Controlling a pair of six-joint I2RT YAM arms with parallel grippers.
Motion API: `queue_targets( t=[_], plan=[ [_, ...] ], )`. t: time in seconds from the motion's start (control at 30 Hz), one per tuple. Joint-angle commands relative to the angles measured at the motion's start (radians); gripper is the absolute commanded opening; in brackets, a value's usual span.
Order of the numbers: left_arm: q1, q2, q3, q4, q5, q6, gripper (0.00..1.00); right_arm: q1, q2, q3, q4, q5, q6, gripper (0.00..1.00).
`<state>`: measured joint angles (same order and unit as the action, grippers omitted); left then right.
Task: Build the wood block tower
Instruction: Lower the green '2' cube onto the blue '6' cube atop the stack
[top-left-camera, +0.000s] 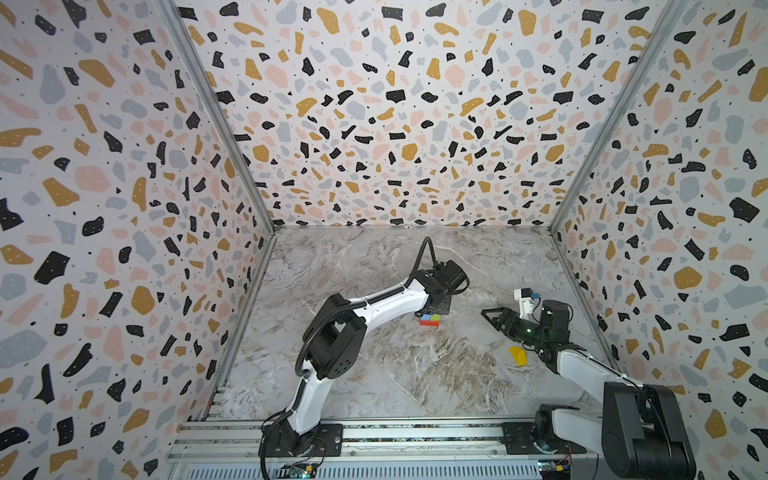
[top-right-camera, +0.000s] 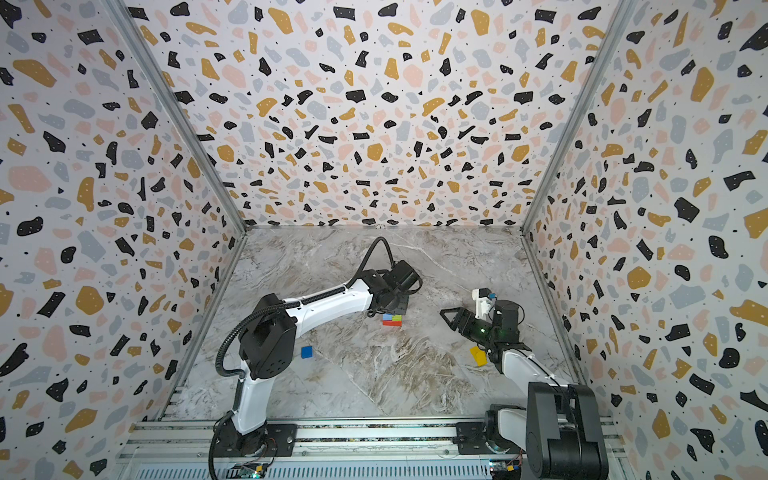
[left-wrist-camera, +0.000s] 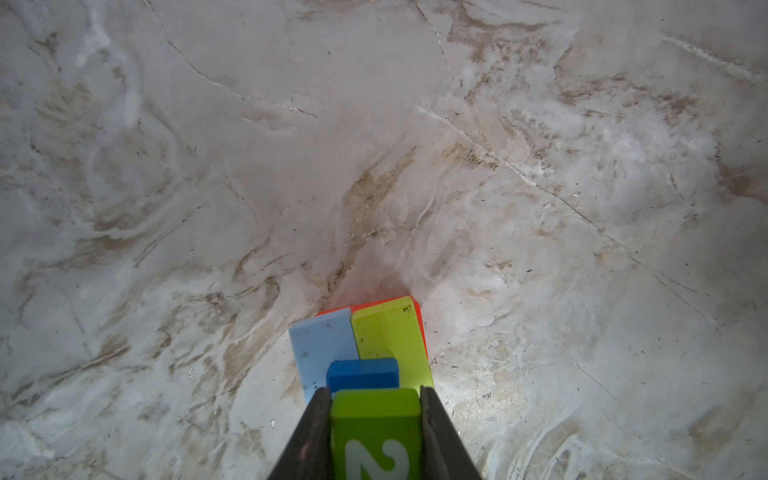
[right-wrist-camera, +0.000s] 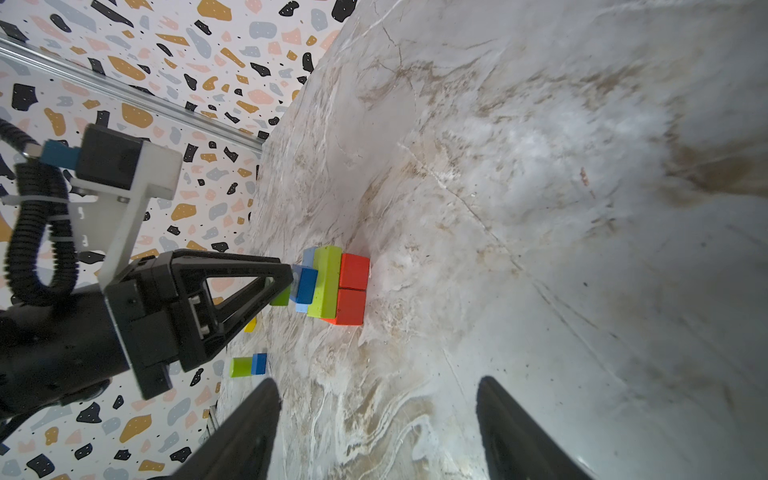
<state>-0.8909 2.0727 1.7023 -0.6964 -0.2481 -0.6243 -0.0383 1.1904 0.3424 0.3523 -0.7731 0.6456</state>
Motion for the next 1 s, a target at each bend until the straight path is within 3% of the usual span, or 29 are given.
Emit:
queue_targets(
  t=[0.0, 0.73, 0.97],
  plan=[
    [0.011, 0.009, -0.009, 0.018, 0.006, -0.008, 0.26, -0.003, -0.014, -0.006, 0.017, -0.011, 0.0, 0.76],
    [0.033, -0.011, -0.058, 0.034, 0.003, -0.008, 0.26, 0.002, -0.005, -0.006, 0.025, -0.012, 0.005, 0.76],
    [0.033, -0.011, -0.053, 0.03, 0.007, -0.008, 0.36, 0.002, -0.005, -0.009, 0.026, -0.011, 0.005, 0.77]
  ],
)
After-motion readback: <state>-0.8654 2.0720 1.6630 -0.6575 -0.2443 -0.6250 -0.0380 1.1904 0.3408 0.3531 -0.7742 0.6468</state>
